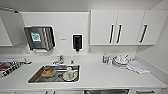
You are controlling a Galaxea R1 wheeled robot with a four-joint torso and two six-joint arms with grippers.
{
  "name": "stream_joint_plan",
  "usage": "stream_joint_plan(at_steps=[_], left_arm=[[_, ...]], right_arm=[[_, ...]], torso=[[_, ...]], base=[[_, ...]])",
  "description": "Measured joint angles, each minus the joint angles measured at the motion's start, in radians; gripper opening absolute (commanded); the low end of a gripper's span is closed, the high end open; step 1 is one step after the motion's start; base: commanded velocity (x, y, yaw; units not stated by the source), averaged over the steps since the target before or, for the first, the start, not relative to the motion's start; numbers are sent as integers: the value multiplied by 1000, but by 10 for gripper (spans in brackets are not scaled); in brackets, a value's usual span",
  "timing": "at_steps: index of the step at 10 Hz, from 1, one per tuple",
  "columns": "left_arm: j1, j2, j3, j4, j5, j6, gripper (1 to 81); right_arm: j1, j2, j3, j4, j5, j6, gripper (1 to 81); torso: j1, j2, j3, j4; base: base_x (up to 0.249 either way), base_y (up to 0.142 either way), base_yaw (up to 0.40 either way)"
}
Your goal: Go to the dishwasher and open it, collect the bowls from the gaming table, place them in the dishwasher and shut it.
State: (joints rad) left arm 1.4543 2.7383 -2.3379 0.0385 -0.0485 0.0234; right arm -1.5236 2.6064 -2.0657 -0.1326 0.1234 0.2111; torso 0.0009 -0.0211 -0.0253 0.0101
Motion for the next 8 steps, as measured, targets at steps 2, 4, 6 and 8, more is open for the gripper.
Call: stream_joint_plan(at_steps=[2,4,6,8], left_arm=[[6,-83,87,0,-71,0,811],[6,-166,183,0,-95,0,811],[6,-261,310,0,-107,-1,811],[3,-374,440,0,-114,0,811]], right_arm=[[0,-41,79,0,0,3,811],[3,-103,179,0,-4,6,811],[13,-206,300,1,-8,6,811],[22,-306,403,1,-8,6,811]], torso=[[0,0,0,0],[2,-5,0,0],[30,-51,-2,0],[65,-109,-37,0]], base=[[0,0,0],[0,0,0],[0,0,0],[0,0,0]])
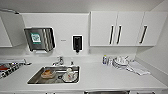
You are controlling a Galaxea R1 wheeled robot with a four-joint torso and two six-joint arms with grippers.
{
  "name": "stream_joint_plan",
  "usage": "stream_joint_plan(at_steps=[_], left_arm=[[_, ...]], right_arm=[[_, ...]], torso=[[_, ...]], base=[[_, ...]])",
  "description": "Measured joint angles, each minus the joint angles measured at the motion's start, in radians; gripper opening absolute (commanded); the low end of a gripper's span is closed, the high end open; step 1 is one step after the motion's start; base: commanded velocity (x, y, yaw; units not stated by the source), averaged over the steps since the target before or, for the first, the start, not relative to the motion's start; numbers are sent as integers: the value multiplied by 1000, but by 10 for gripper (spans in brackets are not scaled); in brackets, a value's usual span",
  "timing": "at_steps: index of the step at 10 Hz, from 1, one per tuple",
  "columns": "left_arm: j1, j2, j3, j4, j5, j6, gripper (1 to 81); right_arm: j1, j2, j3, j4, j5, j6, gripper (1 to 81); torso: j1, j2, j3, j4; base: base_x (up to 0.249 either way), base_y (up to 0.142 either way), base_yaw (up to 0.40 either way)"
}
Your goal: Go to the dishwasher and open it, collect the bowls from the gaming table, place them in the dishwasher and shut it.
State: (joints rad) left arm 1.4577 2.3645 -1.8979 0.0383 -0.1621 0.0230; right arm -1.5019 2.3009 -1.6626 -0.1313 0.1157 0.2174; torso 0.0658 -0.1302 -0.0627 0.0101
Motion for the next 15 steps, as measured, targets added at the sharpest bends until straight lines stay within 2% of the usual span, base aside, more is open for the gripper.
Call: stream_joint_plan(at_steps=[4,5,9,13,15], left_arm=[[-6,-248,267,0,-52,0,811],[-6,-297,323,0,-58,0,811],[-5,-489,518,9,-124,-1,811],[-36,-638,732,83,-156,-1,811],[-48,-712,837,136,-161,-1,811]], right_arm=[[32,-106,128,0,8,1,811],[46,-111,140,0,8,1,811],[73,-118,167,1,67,5,811],[87,-146,189,4,73,19,811],[99,-158,196,4,72,29,811]], torso=[[91,-144,-135,0],[107,-169,-152,0],[193,-305,-167,0],[285,-453,-167,0],[327,-520,-170,0]], base=[[0,0,0],[0,0,0],[0,0,0],[0,0,0],[0,0,0]])
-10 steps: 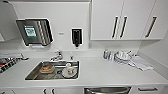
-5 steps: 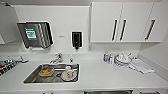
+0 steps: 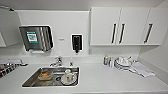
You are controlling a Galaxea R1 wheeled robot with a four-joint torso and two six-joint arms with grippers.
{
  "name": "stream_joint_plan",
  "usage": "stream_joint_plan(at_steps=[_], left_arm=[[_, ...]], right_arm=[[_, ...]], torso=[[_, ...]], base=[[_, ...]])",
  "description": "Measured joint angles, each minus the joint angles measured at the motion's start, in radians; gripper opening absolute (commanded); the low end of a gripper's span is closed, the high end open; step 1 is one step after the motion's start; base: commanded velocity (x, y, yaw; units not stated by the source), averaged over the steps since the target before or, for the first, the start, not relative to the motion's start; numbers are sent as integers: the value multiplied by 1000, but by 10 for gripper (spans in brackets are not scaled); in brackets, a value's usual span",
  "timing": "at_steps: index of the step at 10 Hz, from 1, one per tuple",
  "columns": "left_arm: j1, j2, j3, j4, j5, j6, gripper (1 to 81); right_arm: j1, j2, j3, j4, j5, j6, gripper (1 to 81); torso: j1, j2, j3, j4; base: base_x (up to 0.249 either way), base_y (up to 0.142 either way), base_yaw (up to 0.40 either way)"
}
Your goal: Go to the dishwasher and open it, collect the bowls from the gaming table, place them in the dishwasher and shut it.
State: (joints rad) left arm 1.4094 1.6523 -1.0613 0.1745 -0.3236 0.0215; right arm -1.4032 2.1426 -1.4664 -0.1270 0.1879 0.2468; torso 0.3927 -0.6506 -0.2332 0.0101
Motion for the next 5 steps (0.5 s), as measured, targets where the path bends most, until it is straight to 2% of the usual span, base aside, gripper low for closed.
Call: stream_joint_plan(at_steps=[1,3,5], left_arm=[[0,-35,30,29,0,0,811],[-10,-71,58,87,-4,0,811],[-14,-96,84,99,-13,-4,811]], right_arm=[[10,-8,24,0,1,5,811],[12,-35,52,0,-3,13,811],[36,-49,63,1,0,17,811]], torso=[[17,-26,-15,0],[58,-92,-76,0],[105,-165,-146,0]], base=[[0,0,0],[0,0,0],[0,0,0]])
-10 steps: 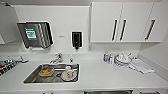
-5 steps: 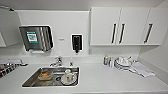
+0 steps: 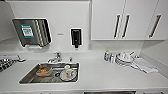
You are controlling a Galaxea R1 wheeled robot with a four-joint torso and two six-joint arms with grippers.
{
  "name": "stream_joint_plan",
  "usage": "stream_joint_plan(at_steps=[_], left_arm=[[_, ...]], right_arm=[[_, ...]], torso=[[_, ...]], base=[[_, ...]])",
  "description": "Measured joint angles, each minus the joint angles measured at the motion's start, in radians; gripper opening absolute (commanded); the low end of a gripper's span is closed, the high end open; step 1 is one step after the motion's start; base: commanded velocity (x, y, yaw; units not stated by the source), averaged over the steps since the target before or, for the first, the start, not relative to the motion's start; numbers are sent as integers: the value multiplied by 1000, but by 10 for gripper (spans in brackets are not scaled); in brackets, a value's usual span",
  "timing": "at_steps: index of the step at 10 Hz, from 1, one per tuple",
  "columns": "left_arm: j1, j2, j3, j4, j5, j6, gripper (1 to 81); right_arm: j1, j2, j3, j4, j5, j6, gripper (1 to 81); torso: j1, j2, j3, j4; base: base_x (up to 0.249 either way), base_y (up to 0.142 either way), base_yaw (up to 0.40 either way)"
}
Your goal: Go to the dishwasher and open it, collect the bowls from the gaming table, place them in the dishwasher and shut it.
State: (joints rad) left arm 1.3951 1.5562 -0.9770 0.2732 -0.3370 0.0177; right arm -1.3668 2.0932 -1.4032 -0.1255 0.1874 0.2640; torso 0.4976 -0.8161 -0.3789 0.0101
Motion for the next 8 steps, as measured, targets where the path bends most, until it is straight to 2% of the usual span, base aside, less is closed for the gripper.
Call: stream_joint_plan(at_steps=[2,4,6,8], left_arm=[[-5,-21,9,0,-22,-7,811],[-48,-4,9,0,-21,-9,811],[-127,6,11,0,-16,-19,811],[-208,6,39,0,23,-41,811]], right_arm=[[9,2,7,1,2,1,811],[16,15,7,0,3,2,811],[23,19,4,0,-1,3,811],[29,19,0,0,-1,3,811]], torso=[[44,-68,-55,0],[83,-129,-70,0],[129,-202,-73,0],[176,-277,-73,0]], base=[[0,0,0],[0,0,0],[0,0,0],[0,0,0]])
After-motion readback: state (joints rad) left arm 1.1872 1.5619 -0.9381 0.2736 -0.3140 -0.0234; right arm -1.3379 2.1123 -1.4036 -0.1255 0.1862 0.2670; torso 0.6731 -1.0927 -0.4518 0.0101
